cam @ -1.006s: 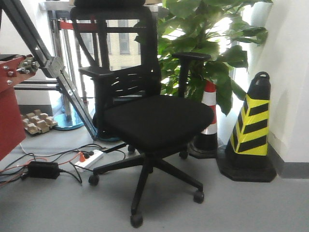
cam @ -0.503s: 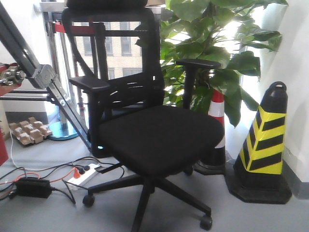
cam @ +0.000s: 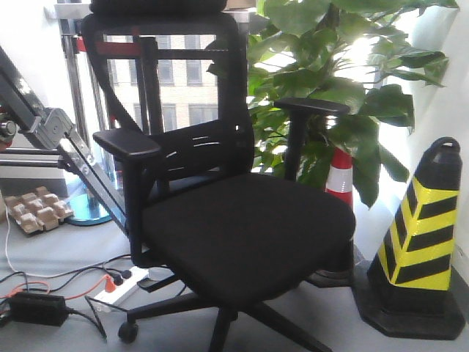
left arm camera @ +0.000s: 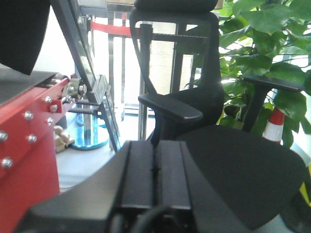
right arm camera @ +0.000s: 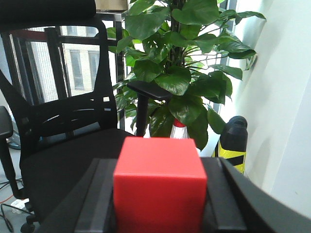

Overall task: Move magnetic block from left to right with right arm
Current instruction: 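Drive the base to the other table holding the cube in the right gripper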

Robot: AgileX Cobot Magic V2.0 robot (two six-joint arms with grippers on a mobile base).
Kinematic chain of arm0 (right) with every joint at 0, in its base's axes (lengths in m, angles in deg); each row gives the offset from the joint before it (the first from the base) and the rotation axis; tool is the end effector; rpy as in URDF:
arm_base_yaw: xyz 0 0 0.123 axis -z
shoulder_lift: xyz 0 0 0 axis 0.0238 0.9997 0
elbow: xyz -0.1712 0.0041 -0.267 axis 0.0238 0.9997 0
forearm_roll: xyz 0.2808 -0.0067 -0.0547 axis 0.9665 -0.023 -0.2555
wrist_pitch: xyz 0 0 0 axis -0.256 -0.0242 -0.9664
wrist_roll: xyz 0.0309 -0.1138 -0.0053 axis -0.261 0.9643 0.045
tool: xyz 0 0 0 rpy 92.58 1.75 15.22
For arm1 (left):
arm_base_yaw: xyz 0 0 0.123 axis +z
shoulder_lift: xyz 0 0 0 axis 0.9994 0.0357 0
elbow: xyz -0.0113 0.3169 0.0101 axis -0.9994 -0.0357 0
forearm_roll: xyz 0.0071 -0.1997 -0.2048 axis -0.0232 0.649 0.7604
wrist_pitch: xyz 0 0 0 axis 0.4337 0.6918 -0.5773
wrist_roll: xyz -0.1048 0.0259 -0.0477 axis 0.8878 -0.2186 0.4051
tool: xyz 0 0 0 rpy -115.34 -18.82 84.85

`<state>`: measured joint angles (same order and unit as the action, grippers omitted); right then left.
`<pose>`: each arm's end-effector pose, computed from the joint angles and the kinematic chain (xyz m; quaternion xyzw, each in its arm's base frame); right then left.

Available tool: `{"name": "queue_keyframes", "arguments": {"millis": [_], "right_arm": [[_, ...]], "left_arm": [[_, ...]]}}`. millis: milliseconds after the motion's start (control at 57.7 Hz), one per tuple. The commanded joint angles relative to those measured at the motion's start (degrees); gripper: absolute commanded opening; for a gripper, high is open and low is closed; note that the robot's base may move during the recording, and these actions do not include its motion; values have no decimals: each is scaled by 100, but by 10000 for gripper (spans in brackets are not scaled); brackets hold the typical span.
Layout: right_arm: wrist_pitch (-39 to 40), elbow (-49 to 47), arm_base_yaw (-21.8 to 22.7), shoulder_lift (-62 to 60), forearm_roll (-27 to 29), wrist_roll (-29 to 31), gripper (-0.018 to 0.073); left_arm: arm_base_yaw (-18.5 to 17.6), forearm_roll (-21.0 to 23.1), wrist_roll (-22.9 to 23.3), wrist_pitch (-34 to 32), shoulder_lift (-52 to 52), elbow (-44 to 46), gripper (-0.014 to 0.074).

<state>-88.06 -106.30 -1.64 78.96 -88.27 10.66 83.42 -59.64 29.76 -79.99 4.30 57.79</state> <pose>0.0977 0.0005 0.3159 0.0125 0.7200 0.0154 0.6936 0.0857 -0.0070 0.2003 0.0118 0.6924 -0.0458 0.7200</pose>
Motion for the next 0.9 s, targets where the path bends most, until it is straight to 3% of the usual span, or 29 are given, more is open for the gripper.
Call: {"name": "queue_keyframes", "arguments": {"millis": [0, 884], "right_arm": [[511, -179, 26, 65, -58, 50, 313], [511, -179, 26, 65, -58, 50, 313]], "left_arm": [[-25, 15, 43, -478, -47, -51, -126], [-25, 15, 43, -478, -47, -51, -126]]}}
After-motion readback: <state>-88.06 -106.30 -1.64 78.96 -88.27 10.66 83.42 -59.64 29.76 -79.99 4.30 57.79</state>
